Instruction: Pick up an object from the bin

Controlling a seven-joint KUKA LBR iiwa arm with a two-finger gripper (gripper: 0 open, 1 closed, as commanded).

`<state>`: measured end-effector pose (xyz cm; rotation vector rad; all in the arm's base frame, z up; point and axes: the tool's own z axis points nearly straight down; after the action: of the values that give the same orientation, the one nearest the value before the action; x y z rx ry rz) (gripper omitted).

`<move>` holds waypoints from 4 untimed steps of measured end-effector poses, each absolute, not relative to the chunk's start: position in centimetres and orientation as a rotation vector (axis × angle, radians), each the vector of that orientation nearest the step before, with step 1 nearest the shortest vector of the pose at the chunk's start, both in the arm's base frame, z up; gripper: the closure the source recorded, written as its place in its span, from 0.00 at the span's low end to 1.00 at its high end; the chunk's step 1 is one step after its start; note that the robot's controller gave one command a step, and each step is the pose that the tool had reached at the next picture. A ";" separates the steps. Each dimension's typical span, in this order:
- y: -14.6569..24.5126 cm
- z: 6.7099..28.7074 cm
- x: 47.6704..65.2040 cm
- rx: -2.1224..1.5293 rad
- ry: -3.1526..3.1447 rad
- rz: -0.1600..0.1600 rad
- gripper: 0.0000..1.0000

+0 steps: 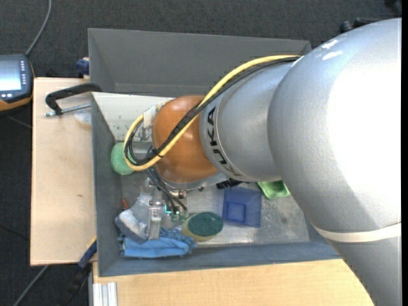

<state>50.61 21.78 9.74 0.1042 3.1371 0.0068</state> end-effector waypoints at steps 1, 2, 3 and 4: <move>19.9 7.2 53.2 -0.023 3.135 0.013 0.00; 19.9 7.2 53.2 -0.023 3.135 0.013 0.00; 19.1 8.4 50.5 -0.356 3.106 0.017 0.00; 19.0 8.4 50.5 -0.354 3.106 0.017 1.00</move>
Offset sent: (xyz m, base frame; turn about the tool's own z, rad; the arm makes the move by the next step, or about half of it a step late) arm 0.0245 -0.0207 -0.0274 -0.0804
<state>50.53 19.04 8.40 -0.3541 3.1065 0.0168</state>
